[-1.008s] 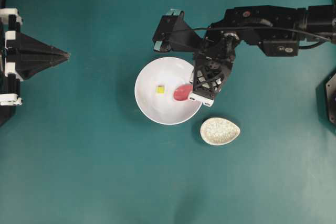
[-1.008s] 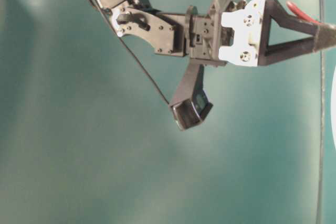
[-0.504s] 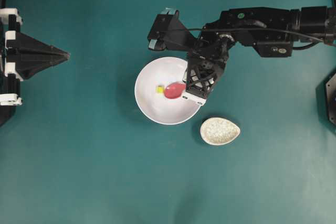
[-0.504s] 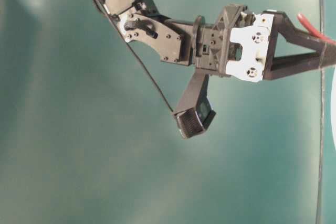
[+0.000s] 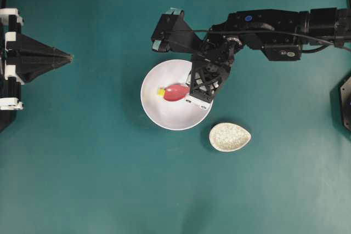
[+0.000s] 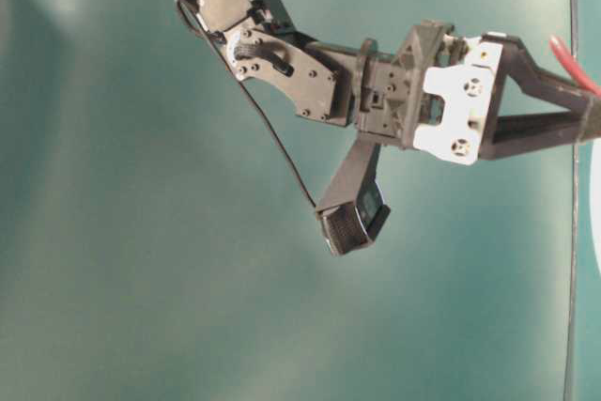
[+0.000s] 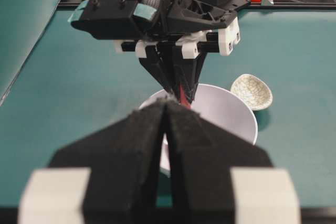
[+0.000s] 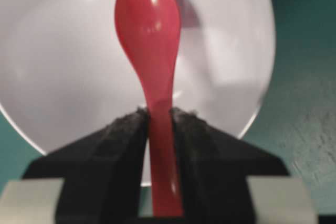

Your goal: Scoop the yellow hexagonal prism block from the bowl with a spoon using the right arm.

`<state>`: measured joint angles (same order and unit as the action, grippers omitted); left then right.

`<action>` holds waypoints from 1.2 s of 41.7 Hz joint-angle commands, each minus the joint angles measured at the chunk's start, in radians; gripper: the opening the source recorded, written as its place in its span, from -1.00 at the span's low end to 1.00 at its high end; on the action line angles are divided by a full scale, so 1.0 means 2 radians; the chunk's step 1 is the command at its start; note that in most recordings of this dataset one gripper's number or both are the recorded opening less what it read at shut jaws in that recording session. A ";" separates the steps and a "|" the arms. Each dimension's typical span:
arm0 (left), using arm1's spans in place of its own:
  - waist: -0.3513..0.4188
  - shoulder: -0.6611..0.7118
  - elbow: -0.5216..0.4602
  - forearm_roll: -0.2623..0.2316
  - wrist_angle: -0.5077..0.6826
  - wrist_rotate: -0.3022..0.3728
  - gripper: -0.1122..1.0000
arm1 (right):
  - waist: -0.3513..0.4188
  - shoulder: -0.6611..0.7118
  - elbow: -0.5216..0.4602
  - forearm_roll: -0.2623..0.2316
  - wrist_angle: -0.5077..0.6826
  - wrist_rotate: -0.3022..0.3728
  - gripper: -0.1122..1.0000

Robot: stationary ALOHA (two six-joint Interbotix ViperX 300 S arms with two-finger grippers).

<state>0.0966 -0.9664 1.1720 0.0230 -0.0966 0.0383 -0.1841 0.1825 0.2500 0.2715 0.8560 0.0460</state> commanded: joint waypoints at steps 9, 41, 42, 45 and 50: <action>0.002 0.002 -0.011 0.002 -0.005 0.001 -0.79 | 0.001 -0.010 -0.011 0.002 -0.028 -0.001 -0.39; 0.002 0.002 -0.012 0.002 -0.005 0.001 -0.79 | 0.006 -0.012 -0.007 0.022 -0.055 0.000 -0.39; 0.002 0.002 -0.011 0.002 -0.005 0.001 -0.79 | 0.006 -0.012 -0.007 0.023 -0.055 0.001 -0.39; 0.002 0.002 -0.012 0.002 -0.005 0.001 -0.79 | 0.005 -0.014 -0.005 0.025 -0.055 0.002 -0.40; 0.002 0.002 -0.012 0.002 -0.005 0.001 -0.79 | 0.005 -0.020 0.002 0.025 -0.057 0.004 -0.39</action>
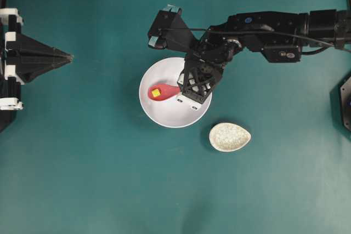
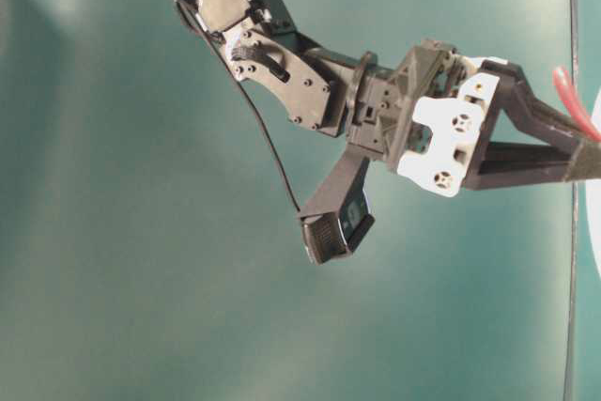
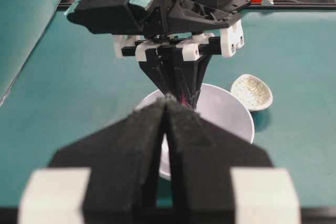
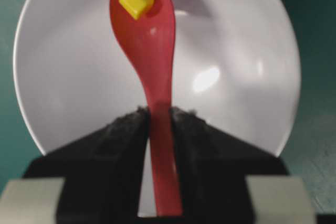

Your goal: Scoop the yellow hexagonal prism block from the bowl with a spoon using the right arm.

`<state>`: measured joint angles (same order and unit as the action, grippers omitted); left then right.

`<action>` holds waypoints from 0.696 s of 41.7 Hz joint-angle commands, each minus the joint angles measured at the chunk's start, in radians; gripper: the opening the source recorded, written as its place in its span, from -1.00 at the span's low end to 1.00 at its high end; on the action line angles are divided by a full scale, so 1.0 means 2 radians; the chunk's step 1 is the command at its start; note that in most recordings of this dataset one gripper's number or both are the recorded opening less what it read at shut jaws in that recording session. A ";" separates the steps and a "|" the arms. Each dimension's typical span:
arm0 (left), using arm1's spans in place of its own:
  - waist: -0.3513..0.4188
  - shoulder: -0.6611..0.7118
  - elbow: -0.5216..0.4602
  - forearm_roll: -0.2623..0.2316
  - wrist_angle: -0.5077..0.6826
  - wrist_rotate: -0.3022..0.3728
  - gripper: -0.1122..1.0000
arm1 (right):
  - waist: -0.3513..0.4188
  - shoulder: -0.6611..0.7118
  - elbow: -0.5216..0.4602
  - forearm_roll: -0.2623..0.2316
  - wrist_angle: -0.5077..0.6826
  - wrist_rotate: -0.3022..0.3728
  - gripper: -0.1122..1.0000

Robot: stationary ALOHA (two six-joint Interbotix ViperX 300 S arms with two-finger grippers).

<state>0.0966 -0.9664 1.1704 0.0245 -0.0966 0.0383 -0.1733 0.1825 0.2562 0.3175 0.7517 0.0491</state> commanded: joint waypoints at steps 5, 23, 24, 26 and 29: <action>0.002 0.002 -0.011 0.002 -0.005 0.001 -0.79 | 0.000 -0.030 0.008 0.004 -0.015 0.005 -0.41; 0.002 0.002 -0.011 0.002 -0.005 0.001 -0.79 | 0.000 -0.070 0.058 0.025 -0.055 0.011 -0.71; 0.002 0.002 -0.011 0.002 -0.005 0.001 -0.79 | 0.001 -0.073 0.060 0.025 -0.057 0.011 -0.71; 0.002 0.002 -0.011 0.002 -0.005 0.001 -0.79 | 0.000 -0.077 0.062 0.025 -0.059 0.012 -0.71; 0.002 0.002 -0.010 0.002 -0.005 0.001 -0.79 | 0.000 -0.083 0.063 0.025 -0.061 0.012 -0.71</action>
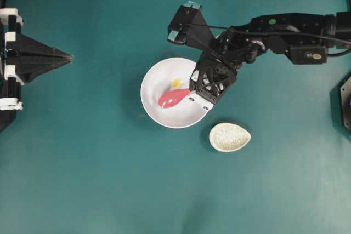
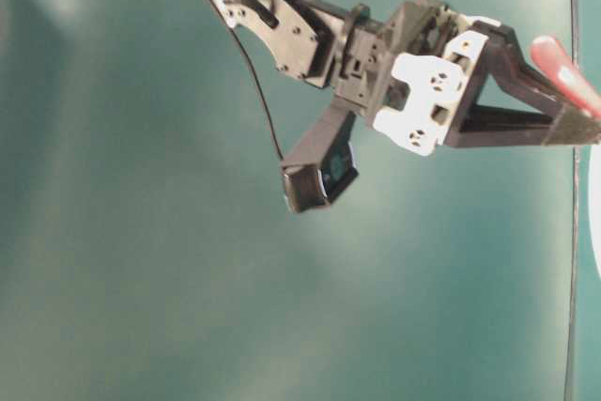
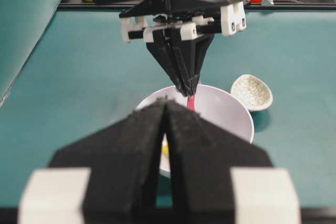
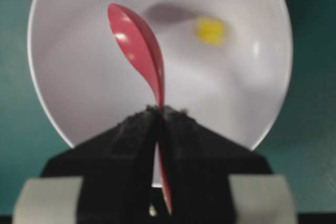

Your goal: Scoop the yellow hexagonal prism block from the bowl with a spoon using the right arm.

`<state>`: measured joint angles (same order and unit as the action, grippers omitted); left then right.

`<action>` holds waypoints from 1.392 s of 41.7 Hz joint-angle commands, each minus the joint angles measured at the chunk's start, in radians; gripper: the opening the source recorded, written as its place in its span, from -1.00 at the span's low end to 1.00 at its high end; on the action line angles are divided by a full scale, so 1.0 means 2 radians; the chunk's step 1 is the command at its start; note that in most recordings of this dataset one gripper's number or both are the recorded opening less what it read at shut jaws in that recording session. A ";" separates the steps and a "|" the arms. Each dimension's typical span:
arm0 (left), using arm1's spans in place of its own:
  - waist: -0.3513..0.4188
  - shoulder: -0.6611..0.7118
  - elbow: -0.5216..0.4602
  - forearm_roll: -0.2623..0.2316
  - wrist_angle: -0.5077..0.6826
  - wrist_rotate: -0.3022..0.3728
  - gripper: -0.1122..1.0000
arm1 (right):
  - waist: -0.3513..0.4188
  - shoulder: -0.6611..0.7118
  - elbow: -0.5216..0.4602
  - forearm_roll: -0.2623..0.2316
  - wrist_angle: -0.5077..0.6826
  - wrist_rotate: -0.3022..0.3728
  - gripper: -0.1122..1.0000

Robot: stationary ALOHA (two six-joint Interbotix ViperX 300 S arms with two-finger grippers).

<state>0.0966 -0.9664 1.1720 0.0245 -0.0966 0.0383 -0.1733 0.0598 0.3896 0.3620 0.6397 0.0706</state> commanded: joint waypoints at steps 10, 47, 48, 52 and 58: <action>0.002 0.002 -0.011 0.002 -0.006 0.001 -0.79 | -0.001 -0.051 -0.004 0.002 -0.001 0.001 -0.71; 0.002 0.002 -0.012 0.002 -0.007 0.001 -0.79 | 0.075 -0.318 0.254 0.000 -0.176 0.048 -0.71; 0.002 0.002 -0.012 0.002 -0.007 0.001 -0.79 | 0.082 -0.320 0.263 0.000 -0.183 0.048 -0.71; 0.002 0.002 -0.012 0.002 -0.007 0.001 -0.79 | 0.104 -0.320 0.288 0.000 -0.216 0.049 -0.71; 0.002 0.002 -0.012 0.002 -0.007 -0.001 -0.79 | 0.130 -0.311 0.318 0.002 -0.268 0.051 -0.70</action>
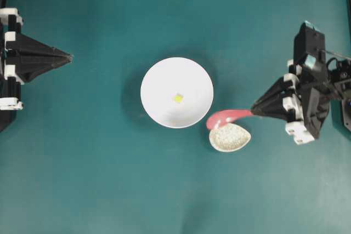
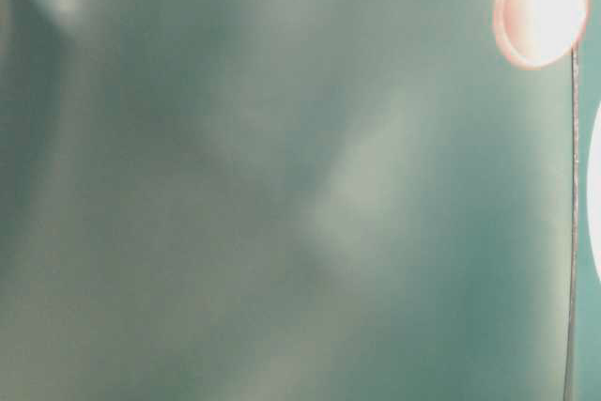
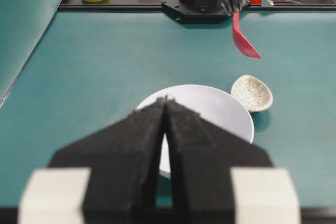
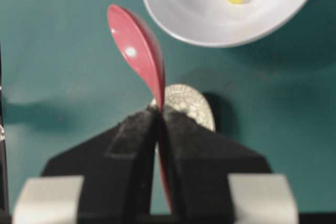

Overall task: Scoop the yellow hexagonal prism block from the bowl with a spoon using the right arm.
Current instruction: 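Carry the red spoon right and lower it onto the oval spoon rest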

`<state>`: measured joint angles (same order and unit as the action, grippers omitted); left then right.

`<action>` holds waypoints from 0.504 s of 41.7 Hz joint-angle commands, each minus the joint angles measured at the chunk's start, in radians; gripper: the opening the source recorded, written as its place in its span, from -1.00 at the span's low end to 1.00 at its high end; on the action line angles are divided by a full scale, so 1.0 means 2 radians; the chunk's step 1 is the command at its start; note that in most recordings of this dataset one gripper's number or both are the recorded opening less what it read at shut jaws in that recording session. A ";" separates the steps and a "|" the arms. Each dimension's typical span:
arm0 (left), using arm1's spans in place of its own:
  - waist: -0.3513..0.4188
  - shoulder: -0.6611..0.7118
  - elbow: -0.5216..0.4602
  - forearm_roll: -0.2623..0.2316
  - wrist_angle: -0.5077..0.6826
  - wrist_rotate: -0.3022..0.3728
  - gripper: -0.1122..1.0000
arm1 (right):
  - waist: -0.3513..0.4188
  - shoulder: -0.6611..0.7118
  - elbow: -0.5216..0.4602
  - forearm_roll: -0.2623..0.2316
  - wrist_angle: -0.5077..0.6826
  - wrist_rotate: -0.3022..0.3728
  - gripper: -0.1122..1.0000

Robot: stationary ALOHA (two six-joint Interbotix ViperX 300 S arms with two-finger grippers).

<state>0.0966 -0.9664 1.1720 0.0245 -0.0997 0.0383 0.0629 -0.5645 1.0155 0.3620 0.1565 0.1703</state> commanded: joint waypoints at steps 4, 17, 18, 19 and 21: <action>0.002 0.002 -0.012 0.002 -0.005 -0.002 -0.79 | 0.026 0.012 0.021 0.003 -0.058 0.002 -0.71; 0.002 0.004 -0.012 0.002 -0.007 -0.002 -0.79 | 0.044 0.058 0.048 0.031 -0.081 0.002 -0.71; 0.002 0.004 -0.012 0.002 -0.006 -0.002 -0.79 | 0.047 0.061 0.049 0.033 -0.085 0.002 -0.71; 0.002 0.004 -0.012 0.002 -0.007 -0.002 -0.79 | 0.048 0.061 0.050 0.035 -0.087 0.002 -0.71; 0.002 0.004 -0.012 0.002 -0.006 -0.002 -0.79 | 0.050 0.064 0.052 0.038 -0.093 0.002 -0.71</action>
<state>0.0966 -0.9664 1.1720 0.0245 -0.0997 0.0368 0.1534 -0.4372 1.1244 0.4264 -0.0046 0.1749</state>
